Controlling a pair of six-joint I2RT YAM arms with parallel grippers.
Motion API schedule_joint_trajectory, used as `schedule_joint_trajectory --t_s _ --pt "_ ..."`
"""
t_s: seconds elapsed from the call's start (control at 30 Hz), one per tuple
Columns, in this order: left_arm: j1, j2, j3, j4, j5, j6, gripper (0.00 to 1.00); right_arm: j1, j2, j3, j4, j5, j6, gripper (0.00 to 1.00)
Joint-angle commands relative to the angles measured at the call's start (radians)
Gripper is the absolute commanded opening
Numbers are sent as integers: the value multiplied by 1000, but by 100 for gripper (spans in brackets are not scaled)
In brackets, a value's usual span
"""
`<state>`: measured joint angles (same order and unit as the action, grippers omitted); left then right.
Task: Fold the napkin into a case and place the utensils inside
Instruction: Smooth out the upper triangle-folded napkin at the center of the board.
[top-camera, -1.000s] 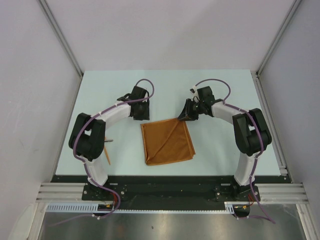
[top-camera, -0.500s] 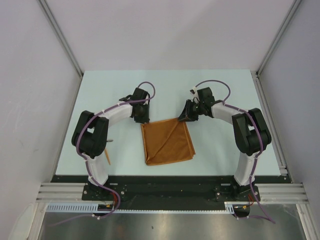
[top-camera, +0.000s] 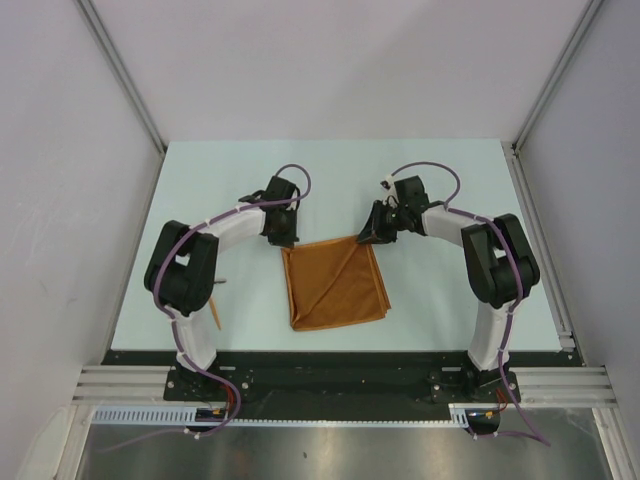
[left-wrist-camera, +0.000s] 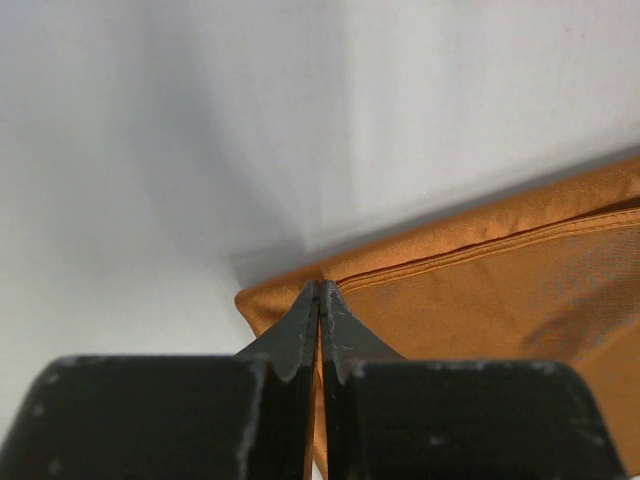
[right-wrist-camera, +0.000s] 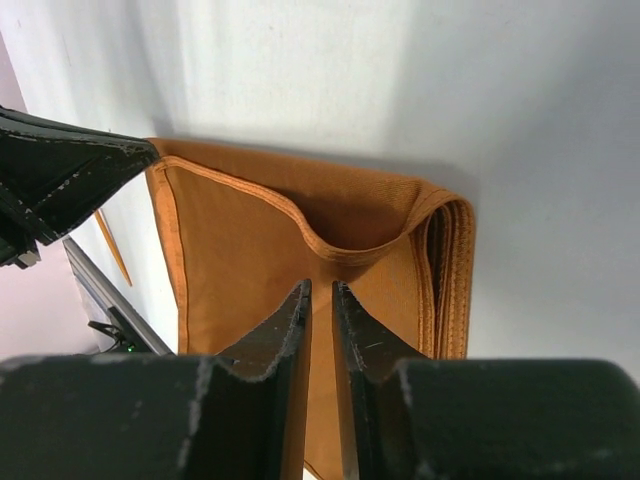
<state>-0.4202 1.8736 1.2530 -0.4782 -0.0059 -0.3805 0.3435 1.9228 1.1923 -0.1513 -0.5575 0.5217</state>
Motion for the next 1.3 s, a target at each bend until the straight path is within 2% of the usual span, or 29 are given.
schedule_joint_trajectory --t_s 0.0,0.23,0.6,0.63,0.73,1.27 --pt "6 -54 -10 10 -39 9 0 -14 28 33 25 -4 -25 18" --pt "6 -117 -64 15 -104 -12 0 -15 58 66 24 -18 -31 18" --pt "6 -123 -78 39 -103 -21 0 -15 94 98 15 -21 -40 18" --pt "6 -132 -86 52 -94 -21 3 -15 96 99 10 -22 -40 18" --pt "6 -159 -110 85 -60 -12 23 -14 90 96 7 -21 -43 18" --pt "-5 -57 -69 76 -2 26 29 -9 91 93 16 -39 -38 17"
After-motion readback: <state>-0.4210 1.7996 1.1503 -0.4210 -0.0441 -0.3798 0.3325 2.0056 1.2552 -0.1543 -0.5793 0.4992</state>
